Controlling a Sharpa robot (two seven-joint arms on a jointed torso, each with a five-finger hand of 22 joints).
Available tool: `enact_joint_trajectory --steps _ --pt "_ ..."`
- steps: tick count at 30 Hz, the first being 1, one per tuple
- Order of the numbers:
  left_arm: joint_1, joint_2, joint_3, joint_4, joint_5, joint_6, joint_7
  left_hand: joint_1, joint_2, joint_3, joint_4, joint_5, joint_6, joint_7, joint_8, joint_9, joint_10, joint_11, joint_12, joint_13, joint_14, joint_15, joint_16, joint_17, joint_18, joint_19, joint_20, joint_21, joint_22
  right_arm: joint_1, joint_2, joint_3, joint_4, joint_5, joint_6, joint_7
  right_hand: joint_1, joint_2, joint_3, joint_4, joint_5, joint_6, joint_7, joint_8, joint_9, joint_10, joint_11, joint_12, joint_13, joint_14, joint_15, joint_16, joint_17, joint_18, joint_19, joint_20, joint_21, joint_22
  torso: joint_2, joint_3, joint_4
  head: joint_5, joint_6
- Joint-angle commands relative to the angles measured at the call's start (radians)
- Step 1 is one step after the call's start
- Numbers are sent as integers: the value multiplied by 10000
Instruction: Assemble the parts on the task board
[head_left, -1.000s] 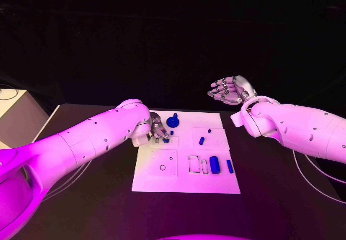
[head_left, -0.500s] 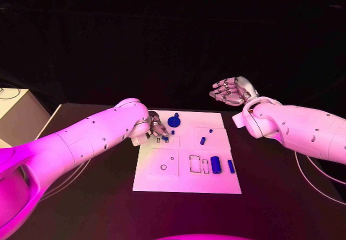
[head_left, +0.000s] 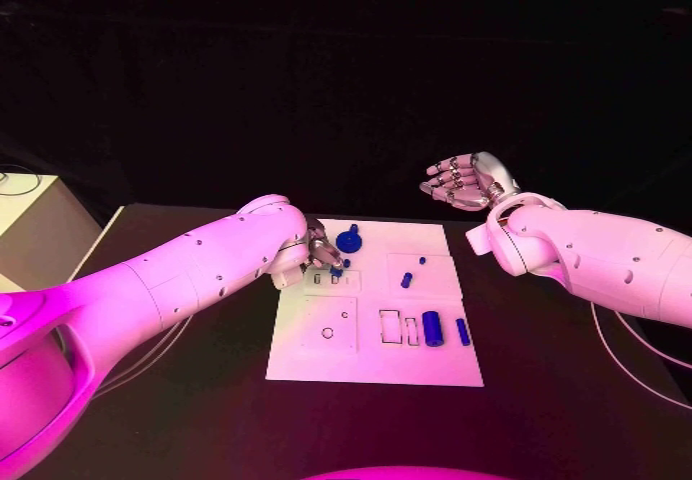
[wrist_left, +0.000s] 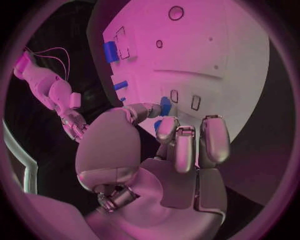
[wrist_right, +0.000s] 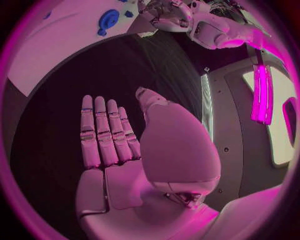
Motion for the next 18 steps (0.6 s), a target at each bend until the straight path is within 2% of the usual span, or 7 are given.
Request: enact_joint_trajectory --steps 1,18 --pt "5 42 0 31 -278 -213 112 17 103 802 -871 84 785 -747 183 2862 83 -8 -59 14 1020 -83 46 2491 -102 64 -25 70 11 -4 -4 2 22 -31 84 84 -28 113 -77 -2 58 66 243 -62 -10 36 50 -29 -32 -83 0 -55 -27 67 -80 -3 -18 -31 -3 -6 12 -6 -23" --pt "-12 4 -70 257 -700 83 28 -94 67 727 -823 96 934 -847 250 3121 311 -91 117 316 1044 -149 80 2577 -126 130 -79 110 116 -20 -33 2 63 -29 105 80 -31 115 -87 2 67 68 243 -67 -10 37 51 -29 -45 -80 1 -60 -38 67 -81 -1 -16 -44 -1 -6 5 18 -84"
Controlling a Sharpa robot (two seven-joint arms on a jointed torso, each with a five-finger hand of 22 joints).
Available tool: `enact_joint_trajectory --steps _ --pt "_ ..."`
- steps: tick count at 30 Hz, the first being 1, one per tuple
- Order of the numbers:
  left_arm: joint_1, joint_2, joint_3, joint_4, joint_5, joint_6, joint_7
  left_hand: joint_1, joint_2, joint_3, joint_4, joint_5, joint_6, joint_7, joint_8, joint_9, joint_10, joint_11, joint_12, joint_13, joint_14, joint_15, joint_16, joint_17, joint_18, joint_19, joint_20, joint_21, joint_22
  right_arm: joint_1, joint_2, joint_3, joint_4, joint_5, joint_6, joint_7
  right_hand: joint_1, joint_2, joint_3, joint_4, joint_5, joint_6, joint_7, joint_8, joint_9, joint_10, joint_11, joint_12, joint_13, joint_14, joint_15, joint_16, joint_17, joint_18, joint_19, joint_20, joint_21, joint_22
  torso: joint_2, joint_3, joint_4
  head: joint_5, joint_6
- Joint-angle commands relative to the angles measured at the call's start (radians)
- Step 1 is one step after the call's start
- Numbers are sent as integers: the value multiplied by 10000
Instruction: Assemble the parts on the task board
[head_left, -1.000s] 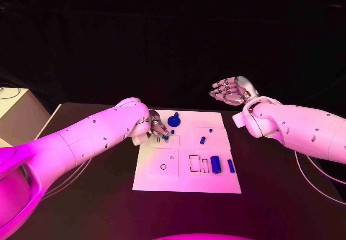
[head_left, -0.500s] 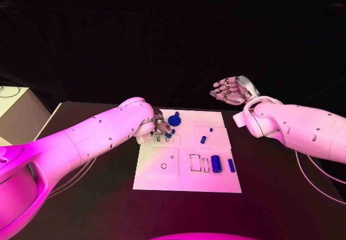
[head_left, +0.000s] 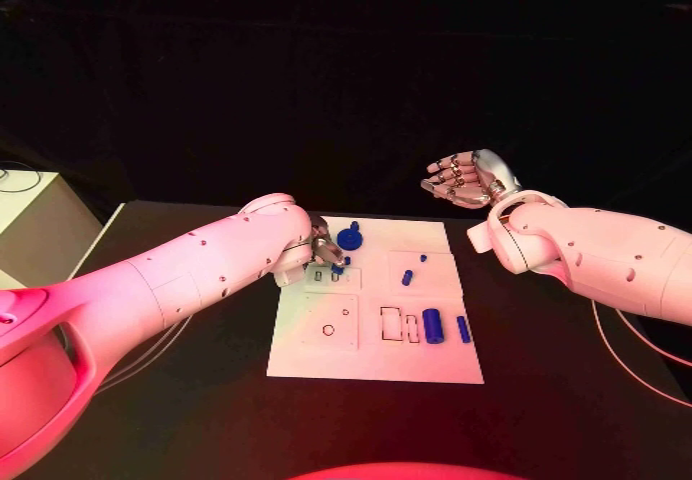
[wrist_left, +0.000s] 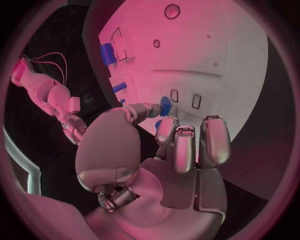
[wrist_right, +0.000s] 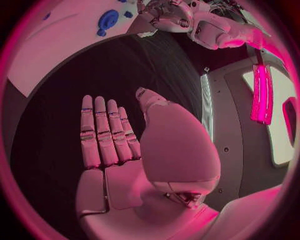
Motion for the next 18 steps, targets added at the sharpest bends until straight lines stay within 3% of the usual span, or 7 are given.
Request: enact_joint_trajectory --steps 1,18 --pt "-5 -2 -14 77 -230 175 26 -66 33 738 -787 24 956 -853 257 3158 97 -19 41 30 1029 -106 46 2589 -74 62 -16 67 30 -11 -11 2 27 -31 106 79 8 76 -59 -26 67 69 243 -67 -10 37 51 -29 -8 -80 1 -60 -9 68 -81 -1 -16 -8 5 -2 -2 1 -15" --pt "-113 -12 -137 13 -375 184 -69 -80 46 715 -775 13 998 -878 255 3205 137 -40 65 76 1011 -124 22 2527 -76 70 -31 70 41 -22 -34 2 50 -32 113 76 6 78 -69 -24 75 70 244 -74 -12 36 52 -31 -23 -76 2 -66 -20 68 -83 1 -14 -22 18 -4 5 25 -68"
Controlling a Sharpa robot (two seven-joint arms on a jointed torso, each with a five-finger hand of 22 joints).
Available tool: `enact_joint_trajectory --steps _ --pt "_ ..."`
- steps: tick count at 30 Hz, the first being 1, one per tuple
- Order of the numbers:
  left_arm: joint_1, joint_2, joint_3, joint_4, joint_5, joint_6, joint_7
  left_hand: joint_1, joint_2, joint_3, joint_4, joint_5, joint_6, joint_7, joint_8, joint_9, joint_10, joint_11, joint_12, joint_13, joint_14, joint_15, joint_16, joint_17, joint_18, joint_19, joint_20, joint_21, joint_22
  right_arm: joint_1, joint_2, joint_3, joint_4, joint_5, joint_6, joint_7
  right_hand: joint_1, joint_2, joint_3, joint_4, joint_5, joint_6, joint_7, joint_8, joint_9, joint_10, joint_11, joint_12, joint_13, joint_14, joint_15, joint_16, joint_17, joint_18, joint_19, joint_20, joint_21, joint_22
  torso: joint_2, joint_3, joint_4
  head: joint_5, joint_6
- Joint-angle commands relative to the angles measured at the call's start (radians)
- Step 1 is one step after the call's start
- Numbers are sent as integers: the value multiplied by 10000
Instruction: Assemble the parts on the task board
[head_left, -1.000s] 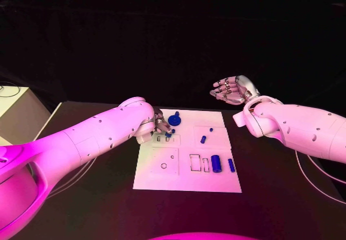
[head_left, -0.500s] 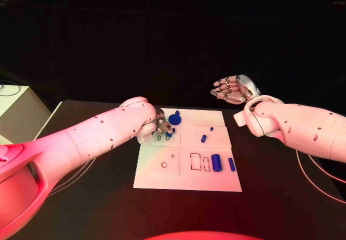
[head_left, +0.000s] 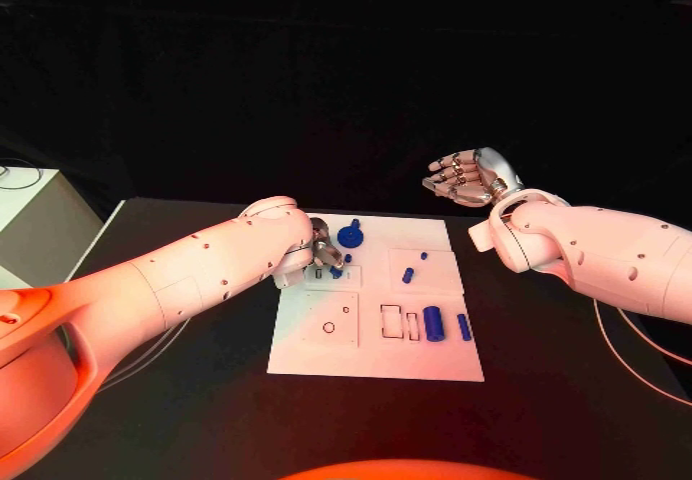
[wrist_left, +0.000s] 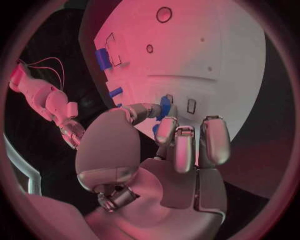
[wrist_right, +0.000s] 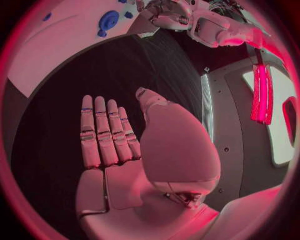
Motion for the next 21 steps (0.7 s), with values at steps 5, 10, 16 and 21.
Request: enact_joint_trajectory --steps 5,10,16,21 --pt "-39 -18 -27 -23 -127 199 -80 -57 77 711 -770 10 925 -873 253 3212 83 10 61 8 1004 -61 17 2512 -77 71 -34 31 -1 -4 -10 2 23 -33 113 78 5 79 -52 -6 34 70 244 -34 -12 36 52 -31 -10 -76 2 -66 -10 68 -83 1 -14 -9 3 -5 2 -1 -39" --pt "-42 -57 -30 5 -132 267 -108 -57 77 711 -770 10 925 -873 253 3212 83 10 61 8 1004 -61 17 2512 -77 71 -34 31 -1 -5 -12 2 21 -33 117 78 7 81 -58 -5 39 71 245 -39 -12 36 52 -31 -20 -74 3 -71 -18 68 -84 2 -12 -18 5 -6 2 -6 -65" --pt "-43 -94 -31 35 -134 347 -142 -63 84 707 -763 4 927 -876 250 3227 87 7 61 10 1004 -66 17 2514 -78 74 -39 32 5 -8 -13 2 16 -33 119 79 7 81 -58 -5 39 71 245 -39 -12 36 52 -31 -20 -74 3 -71 -18 68 -84 2 -12 -18 3 -4 4 -4 -81" --pt "-44 -117 -31 49 -135 437 -162 -70 82 699 -758 -1 931 -880 249 3239 97 4 70 26 1006 -69 20 2520 -79 76 -42 34 9 -11 -15 2 18 -33 122 78 7 81 -58 -5 39 71 245 -39 -12 36 52 -31 -20 -74 3 -71 -18 68 -84 2 -12 -18 -1 -2 4 -10 -106"
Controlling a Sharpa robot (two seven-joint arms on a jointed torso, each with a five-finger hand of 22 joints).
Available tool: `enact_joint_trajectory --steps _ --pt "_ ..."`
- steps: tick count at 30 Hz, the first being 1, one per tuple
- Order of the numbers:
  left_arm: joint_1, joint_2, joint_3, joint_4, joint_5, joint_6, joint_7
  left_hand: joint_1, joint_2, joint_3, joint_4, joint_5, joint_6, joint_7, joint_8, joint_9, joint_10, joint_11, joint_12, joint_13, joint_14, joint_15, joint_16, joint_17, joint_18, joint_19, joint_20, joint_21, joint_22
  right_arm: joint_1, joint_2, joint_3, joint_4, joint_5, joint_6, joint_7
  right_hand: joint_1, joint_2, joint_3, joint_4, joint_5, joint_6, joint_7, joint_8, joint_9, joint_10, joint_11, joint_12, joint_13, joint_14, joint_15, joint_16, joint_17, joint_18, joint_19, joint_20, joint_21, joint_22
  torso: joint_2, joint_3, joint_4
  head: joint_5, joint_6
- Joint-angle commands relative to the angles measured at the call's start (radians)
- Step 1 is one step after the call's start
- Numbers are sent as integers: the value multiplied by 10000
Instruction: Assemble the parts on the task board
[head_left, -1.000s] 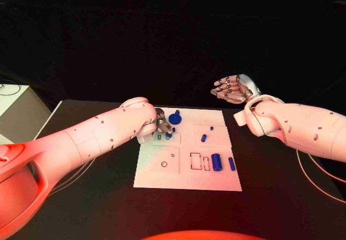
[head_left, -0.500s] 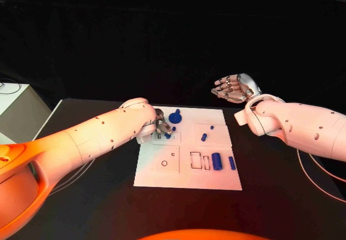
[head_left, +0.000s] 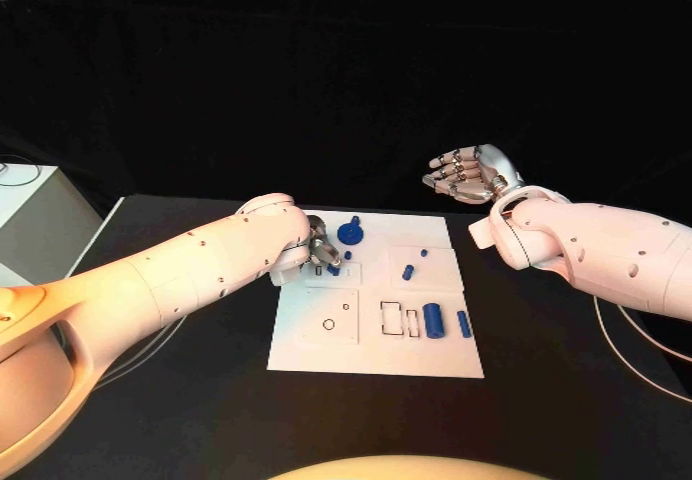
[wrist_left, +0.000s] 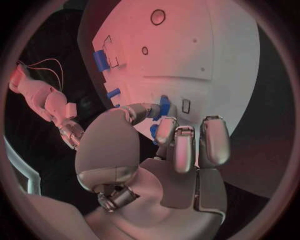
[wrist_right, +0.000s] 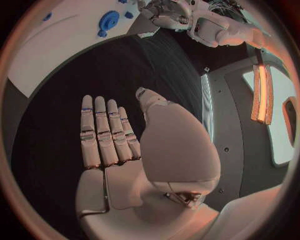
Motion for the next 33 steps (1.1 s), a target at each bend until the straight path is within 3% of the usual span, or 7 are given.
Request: enact_joint_trajectory --steps 1,21,33 --pt "-38 -21 -24 13 -77 361 -148 28 101 699 -758 8 898 -845 119 3239 99 2 59 15 1007 -70 20 2520 -79 42 -8 34 12 -6 -4 2 14 -34 122 78 7 81 -48 5 39 71 245 -38 -12 36 52 -31 -9 -74 3 -33 -9 68 -83 2 -13 -9 -4 2 -1 -9 -29" --pt "-37 5 -23 33 -83 604 -187 -16 121 603 -722 -49 970 -891 117 3353 175 -36 107 95 1020 -100 38 2567 -84 51 -35 34 24 -9 -17 2 29 -34 119 75 10 88 -60 6 47 74 247 -48 -14 36 53 -33 -31 -69 5 -42 -27 69 -85 4 -10 -30 0 12 3 -21 -62" --pt "-34 77 -23 -46 -79 793 -194 -70 305 364 -628 -129 1172 -980 59 3522 344 -106 226 312 1039 -154 65 2635 -114 133 -84 79 158 -9 -9 2 25 -34 123 76 13 93 -67 6 51 76 247 -54 -15 36 53 -33 -45 -66 6 -48 -38 69 -86 6 -8 -43 2 9 -7 -16 -93"
